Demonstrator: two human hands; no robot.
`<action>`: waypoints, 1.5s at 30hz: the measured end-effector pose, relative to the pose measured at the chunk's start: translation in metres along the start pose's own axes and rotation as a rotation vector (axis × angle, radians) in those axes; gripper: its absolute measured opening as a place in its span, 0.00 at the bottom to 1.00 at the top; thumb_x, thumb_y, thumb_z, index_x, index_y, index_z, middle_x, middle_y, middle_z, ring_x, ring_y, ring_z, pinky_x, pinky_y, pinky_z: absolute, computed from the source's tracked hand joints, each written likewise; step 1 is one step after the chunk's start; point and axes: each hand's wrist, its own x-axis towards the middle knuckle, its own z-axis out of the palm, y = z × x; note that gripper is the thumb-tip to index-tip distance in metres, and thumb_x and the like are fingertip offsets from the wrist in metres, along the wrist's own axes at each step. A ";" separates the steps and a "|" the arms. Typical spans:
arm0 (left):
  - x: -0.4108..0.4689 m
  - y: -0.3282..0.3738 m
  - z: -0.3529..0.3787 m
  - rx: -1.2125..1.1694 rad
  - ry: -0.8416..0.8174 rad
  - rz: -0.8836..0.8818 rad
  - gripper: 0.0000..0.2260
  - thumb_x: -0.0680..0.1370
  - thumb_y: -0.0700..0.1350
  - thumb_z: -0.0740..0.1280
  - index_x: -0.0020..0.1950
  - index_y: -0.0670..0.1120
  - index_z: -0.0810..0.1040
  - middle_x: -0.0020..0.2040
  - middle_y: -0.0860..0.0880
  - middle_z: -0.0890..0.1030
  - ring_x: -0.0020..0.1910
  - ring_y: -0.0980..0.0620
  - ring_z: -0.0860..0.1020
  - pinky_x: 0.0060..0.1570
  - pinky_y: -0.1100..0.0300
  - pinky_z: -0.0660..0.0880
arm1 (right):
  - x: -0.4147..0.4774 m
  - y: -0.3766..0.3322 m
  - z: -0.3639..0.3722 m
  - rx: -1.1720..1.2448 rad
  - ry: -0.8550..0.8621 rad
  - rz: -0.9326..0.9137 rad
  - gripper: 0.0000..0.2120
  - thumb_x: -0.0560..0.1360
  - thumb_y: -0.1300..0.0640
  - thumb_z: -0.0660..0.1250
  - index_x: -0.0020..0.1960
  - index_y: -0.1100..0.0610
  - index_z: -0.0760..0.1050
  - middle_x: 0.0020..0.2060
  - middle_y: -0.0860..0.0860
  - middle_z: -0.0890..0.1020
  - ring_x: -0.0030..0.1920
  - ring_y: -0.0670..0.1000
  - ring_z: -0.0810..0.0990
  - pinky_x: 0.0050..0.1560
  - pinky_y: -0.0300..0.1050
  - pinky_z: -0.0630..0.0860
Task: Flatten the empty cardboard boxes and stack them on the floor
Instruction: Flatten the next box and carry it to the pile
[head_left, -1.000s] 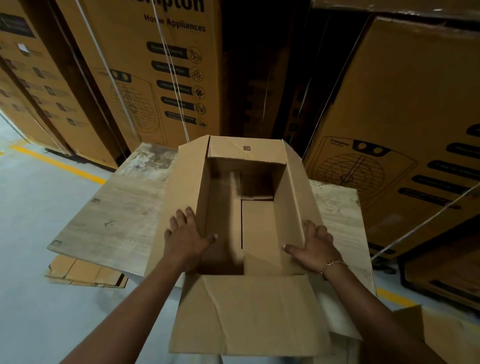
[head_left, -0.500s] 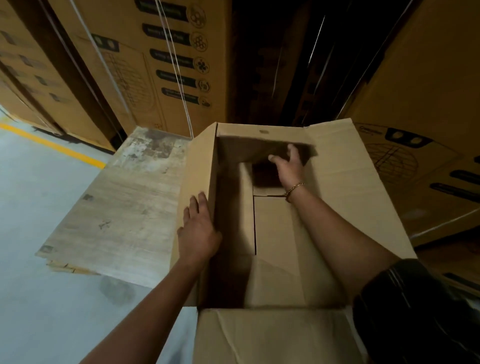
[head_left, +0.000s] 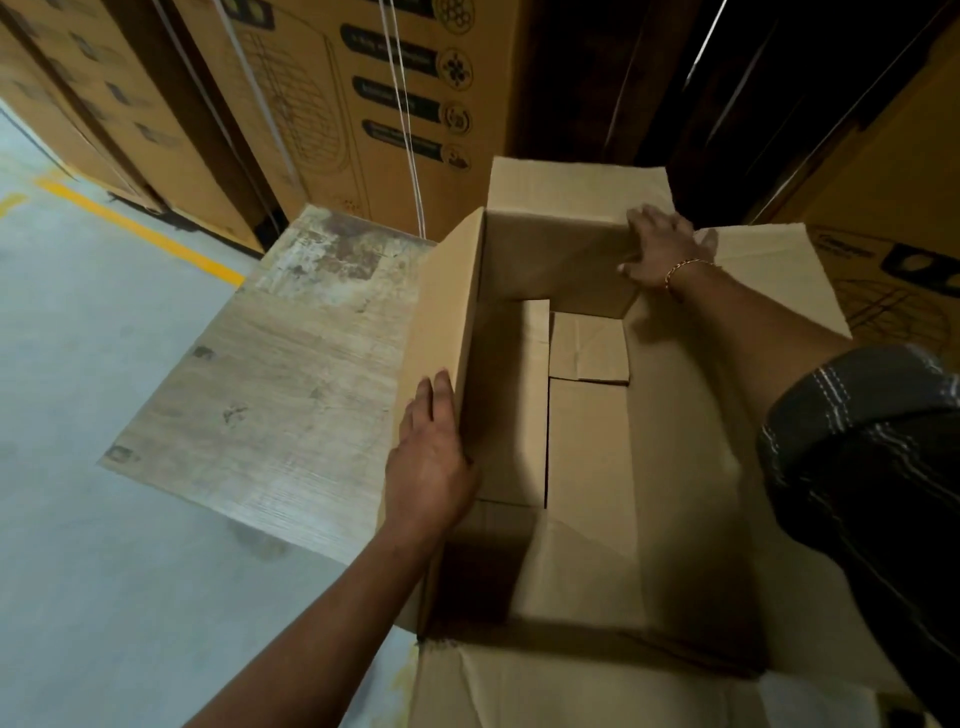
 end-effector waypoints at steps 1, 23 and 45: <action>0.000 0.000 0.000 -0.008 -0.001 -0.001 0.43 0.76 0.37 0.67 0.83 0.49 0.44 0.83 0.47 0.51 0.79 0.45 0.58 0.70 0.47 0.70 | 0.003 0.000 0.004 -0.003 0.020 0.003 0.40 0.73 0.43 0.70 0.78 0.43 0.52 0.79 0.47 0.54 0.78 0.59 0.53 0.71 0.73 0.49; -0.005 0.001 -0.003 0.071 -0.004 -0.027 0.44 0.76 0.43 0.69 0.83 0.51 0.43 0.82 0.47 0.53 0.78 0.44 0.59 0.67 0.46 0.72 | -0.141 0.012 0.036 0.202 -0.010 0.151 0.57 0.67 0.51 0.77 0.80 0.51 0.38 0.80 0.52 0.40 0.78 0.62 0.50 0.73 0.63 0.60; -0.140 -0.026 -0.001 -0.123 -0.048 -0.186 0.19 0.79 0.46 0.62 0.70 0.47 0.71 0.62 0.43 0.80 0.57 0.40 0.79 0.54 0.50 0.76 | -0.435 0.030 0.081 1.208 -0.048 0.366 0.32 0.76 0.66 0.62 0.75 0.43 0.64 0.67 0.51 0.77 0.59 0.53 0.79 0.58 0.50 0.77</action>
